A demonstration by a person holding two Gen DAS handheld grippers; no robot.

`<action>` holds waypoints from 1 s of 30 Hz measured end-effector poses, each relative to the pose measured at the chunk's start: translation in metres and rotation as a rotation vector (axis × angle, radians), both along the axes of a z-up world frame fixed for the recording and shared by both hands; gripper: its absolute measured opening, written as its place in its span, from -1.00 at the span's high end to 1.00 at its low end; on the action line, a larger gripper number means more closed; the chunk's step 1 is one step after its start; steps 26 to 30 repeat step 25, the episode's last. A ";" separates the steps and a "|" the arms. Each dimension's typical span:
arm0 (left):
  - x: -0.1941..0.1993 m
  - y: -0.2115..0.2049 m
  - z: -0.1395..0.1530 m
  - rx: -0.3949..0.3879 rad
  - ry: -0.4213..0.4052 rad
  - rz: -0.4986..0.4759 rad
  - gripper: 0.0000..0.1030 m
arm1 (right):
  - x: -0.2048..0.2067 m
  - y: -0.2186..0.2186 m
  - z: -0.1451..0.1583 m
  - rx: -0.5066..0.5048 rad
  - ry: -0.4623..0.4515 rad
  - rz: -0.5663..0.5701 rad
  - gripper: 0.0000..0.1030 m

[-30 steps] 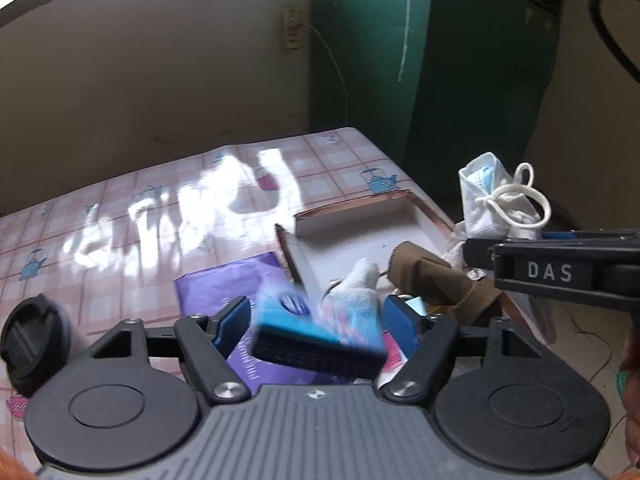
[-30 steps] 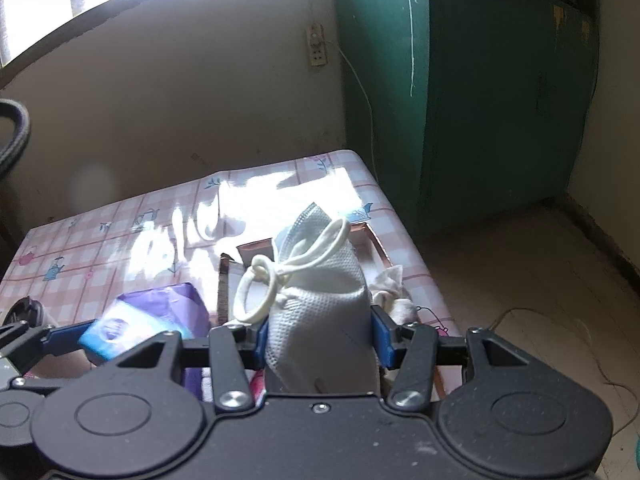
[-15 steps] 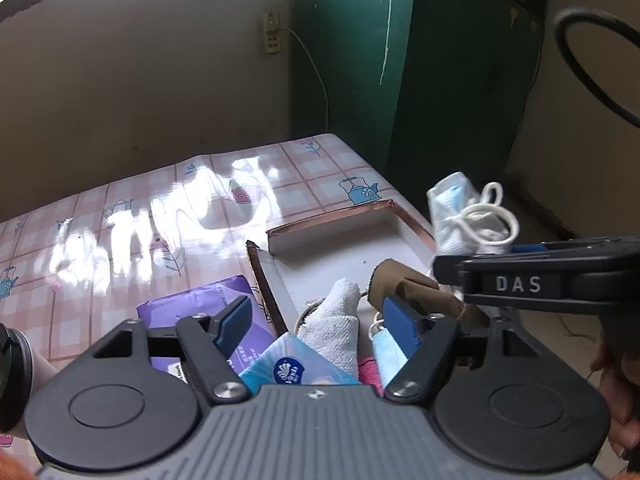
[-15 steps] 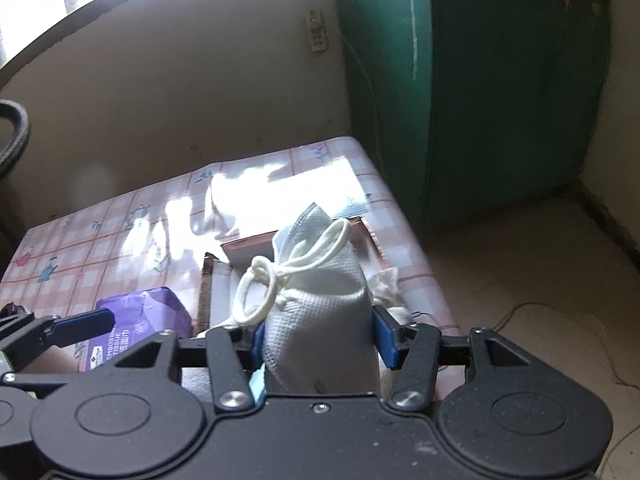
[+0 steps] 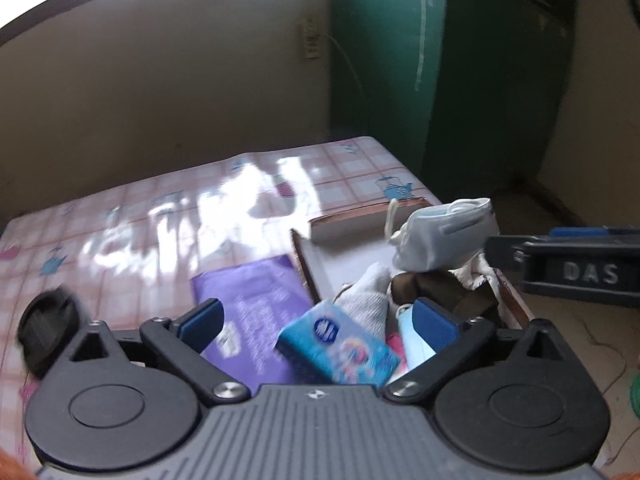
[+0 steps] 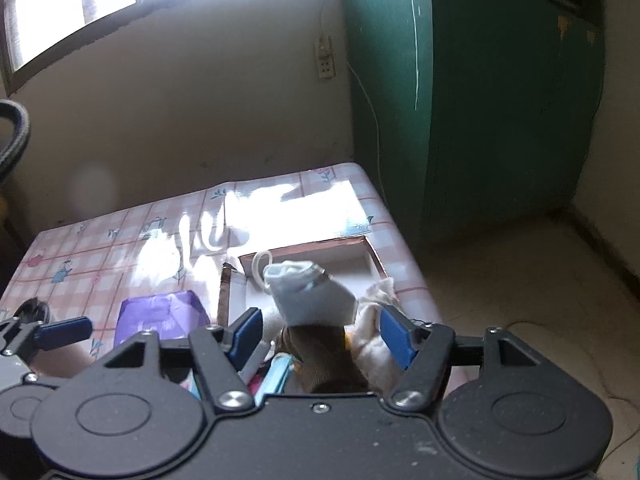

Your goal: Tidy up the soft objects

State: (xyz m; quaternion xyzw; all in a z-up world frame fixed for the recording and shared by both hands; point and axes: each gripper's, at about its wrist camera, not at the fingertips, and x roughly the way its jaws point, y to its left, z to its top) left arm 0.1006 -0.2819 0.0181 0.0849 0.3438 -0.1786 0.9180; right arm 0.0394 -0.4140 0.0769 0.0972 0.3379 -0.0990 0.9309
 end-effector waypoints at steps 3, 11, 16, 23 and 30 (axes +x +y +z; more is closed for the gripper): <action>-0.016 0.009 0.003 -0.006 0.010 0.032 -1.00 | -0.018 0.002 0.001 0.001 0.009 -0.002 -0.51; -0.044 0.022 -0.009 0.008 0.051 0.075 -1.00 | -0.055 0.007 -0.012 -0.018 0.080 -0.017 -0.51; -0.052 0.023 -0.016 0.024 0.066 0.058 -1.00 | -0.068 0.012 -0.022 0.002 0.099 -0.017 -0.51; -0.055 0.028 -0.018 0.009 0.059 0.073 -1.00 | -0.072 0.017 -0.033 0.028 0.113 -0.024 -0.51; -0.055 0.029 -0.019 0.007 0.063 0.074 -1.00 | -0.072 0.020 -0.035 0.027 0.118 -0.026 -0.51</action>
